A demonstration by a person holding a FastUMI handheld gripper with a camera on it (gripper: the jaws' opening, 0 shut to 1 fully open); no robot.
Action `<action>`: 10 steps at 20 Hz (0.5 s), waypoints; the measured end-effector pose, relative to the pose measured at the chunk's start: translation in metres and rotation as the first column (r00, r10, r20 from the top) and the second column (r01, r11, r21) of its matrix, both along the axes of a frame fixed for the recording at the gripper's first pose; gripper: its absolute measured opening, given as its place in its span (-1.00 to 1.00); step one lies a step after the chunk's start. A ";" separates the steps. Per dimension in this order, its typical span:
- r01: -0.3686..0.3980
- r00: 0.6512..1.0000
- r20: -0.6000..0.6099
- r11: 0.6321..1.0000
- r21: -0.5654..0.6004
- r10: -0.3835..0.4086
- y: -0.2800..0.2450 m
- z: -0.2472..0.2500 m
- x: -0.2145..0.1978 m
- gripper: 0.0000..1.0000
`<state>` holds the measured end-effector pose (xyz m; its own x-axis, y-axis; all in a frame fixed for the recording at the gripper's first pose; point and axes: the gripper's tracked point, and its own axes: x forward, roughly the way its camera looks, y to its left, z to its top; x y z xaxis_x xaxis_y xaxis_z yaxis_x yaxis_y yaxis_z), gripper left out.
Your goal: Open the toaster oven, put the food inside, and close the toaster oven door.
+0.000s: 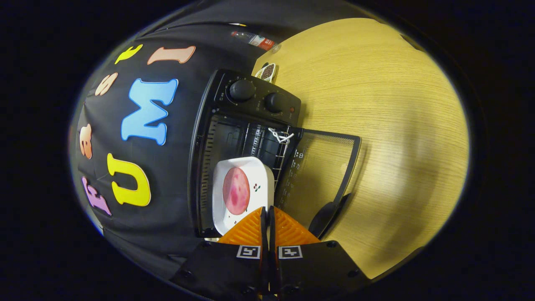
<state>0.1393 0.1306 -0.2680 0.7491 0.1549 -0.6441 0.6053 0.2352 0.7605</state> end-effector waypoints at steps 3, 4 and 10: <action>0.043 0.999 -0.014 0.999 0.010 -0.043 0.001 -0.008 0.017 -0.96; 0.063 0.998 -0.019 0.998 0.008 -0.062 -0.002 -0.013 0.025 -0.96; 0.142 0.990 -0.030 0.989 0.044 -0.141 0.005 -0.028 0.056 -0.96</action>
<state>0.1957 0.1353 -0.2965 0.7483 0.0788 -0.6587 0.6500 0.1109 0.7518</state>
